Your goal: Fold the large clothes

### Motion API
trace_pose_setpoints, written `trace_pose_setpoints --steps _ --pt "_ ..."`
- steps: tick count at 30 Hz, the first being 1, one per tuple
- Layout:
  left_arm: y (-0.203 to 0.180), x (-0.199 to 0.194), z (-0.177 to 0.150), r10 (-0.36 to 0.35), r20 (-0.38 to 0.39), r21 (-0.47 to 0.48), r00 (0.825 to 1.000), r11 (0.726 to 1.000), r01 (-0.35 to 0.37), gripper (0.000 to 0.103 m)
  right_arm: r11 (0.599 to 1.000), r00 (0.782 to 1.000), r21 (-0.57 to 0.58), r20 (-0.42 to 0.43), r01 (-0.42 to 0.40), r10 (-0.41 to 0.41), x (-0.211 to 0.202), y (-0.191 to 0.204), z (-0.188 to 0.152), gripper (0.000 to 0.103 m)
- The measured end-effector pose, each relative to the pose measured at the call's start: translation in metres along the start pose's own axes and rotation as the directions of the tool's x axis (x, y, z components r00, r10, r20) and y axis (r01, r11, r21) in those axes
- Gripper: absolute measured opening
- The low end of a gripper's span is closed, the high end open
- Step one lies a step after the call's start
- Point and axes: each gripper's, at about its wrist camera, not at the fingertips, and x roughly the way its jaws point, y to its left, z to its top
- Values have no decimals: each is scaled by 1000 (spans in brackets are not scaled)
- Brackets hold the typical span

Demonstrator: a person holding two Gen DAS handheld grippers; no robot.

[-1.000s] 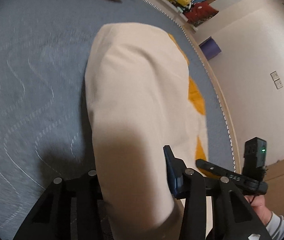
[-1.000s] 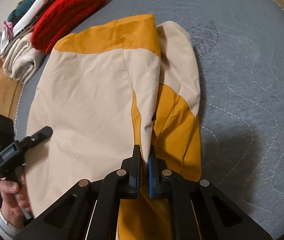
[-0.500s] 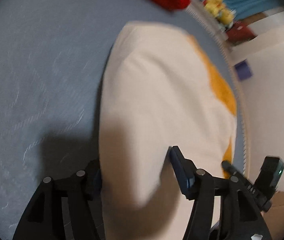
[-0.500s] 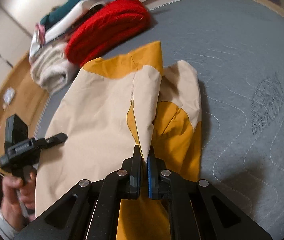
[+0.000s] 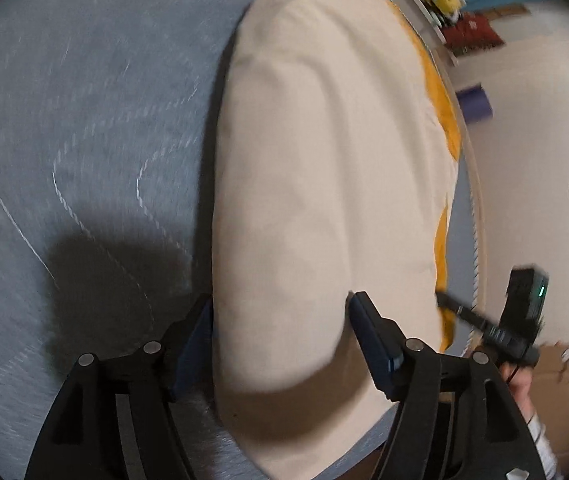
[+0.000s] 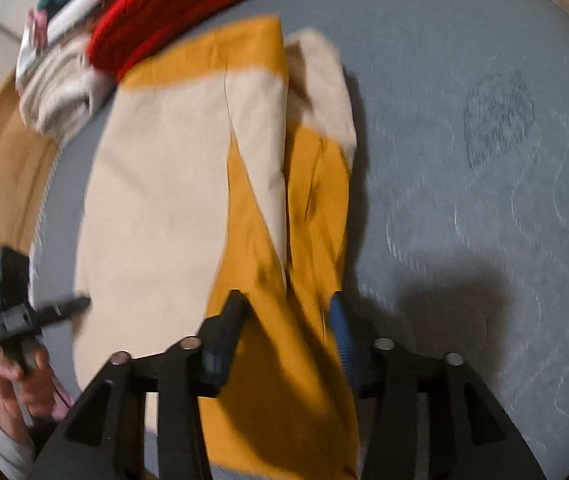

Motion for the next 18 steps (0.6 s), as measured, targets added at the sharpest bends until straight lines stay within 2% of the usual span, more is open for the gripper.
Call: trace_pose_setpoints --steps 2,5,9,12,13,15,17,18 --pt "2 5 -7 -15 25 -20 1000 1000 15 65 1000 1000 -7 -16 14 -15 0 0 -9 48" --pt "-10 4 -5 7 58 -3 998 1000 -7 65 1000 1000 27 -17 10 -9 -4 -2 -17 48" --pt "-21 -6 -15 49 44 -15 998 999 -48 65 999 1000 44 -7 -2 3 -12 -5 -29 48" --pt "-16 -5 -23 85 24 29 996 996 -86 65 1000 999 -1 -52 8 -8 -9 -6 -42 48" --pt "-12 -3 -26 73 16 22 997 997 -73 63 999 997 -25 -72 23 -25 -6 -4 -46 48" --pt "-10 1 -24 28 24 -13 999 1000 -28 52 997 994 -60 -96 42 -47 5 9 -51 47" --pt "-8 -3 -29 -51 61 -81 997 995 56 45 991 995 -122 -81 54 -65 4 20 -53 18" --pt "-10 -5 -28 -72 71 -84 995 993 78 45 988 996 -139 -65 59 -69 1 25 -51 15"
